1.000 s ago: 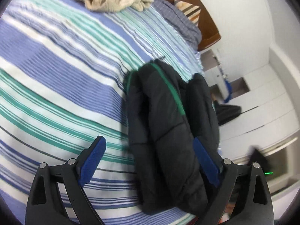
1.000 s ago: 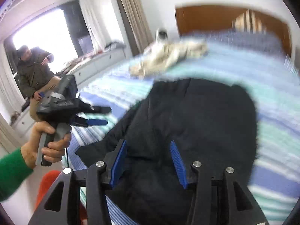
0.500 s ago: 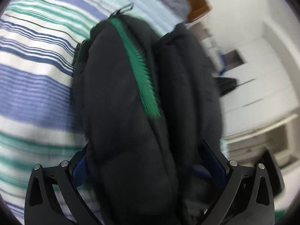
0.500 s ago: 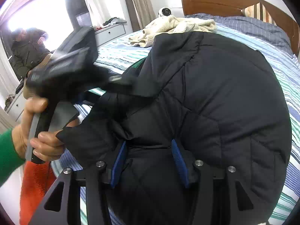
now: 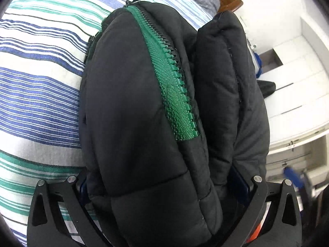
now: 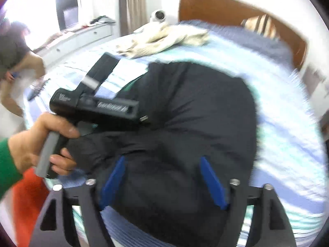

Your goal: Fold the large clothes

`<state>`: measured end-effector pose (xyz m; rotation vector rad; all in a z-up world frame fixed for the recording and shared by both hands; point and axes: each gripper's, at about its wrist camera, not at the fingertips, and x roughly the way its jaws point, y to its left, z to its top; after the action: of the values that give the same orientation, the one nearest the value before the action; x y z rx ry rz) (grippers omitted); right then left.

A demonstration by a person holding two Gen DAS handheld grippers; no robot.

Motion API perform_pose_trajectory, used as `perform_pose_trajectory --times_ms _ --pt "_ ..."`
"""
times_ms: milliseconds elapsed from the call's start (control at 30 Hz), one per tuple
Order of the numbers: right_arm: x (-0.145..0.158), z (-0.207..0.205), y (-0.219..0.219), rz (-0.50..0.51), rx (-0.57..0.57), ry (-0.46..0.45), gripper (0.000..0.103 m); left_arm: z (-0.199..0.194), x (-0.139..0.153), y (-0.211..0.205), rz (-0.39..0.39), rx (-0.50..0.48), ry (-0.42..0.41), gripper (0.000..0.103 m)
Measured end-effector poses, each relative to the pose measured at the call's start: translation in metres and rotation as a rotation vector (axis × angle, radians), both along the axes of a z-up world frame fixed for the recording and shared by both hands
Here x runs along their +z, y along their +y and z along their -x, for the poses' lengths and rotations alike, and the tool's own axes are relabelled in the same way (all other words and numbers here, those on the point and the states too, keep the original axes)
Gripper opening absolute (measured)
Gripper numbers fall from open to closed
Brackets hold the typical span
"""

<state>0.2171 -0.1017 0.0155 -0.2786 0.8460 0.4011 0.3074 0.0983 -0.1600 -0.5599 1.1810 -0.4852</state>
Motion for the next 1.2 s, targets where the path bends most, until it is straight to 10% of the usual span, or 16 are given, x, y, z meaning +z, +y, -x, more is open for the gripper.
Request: perform_pose_trajectory --times_ms 433,567,833,1033,1200 --pt "0.017 -0.018 -0.043 0.085 -0.084 -0.058 0.079 0.006 0.001 0.001 -0.004 0.000 -0.004 0.103" --pt "0.001 -0.030 -0.080 -0.093 -0.023 -0.080 0.079 0.008 0.001 0.001 -0.002 0.001 -0.008 0.103" --pt "-0.076 -0.030 -0.211 -0.527 -0.274 0.187 0.079 0.014 -0.008 0.006 0.016 0.003 -0.021 0.103" --pt "-0.099 -0.057 -0.208 -0.881 -0.200 0.327 0.079 0.018 -0.010 0.007 0.016 0.004 -0.016 0.103" --pt "-0.124 -0.085 -0.173 -0.881 -0.124 0.443 0.080 0.020 -0.010 0.009 0.022 0.007 -0.019 0.103"
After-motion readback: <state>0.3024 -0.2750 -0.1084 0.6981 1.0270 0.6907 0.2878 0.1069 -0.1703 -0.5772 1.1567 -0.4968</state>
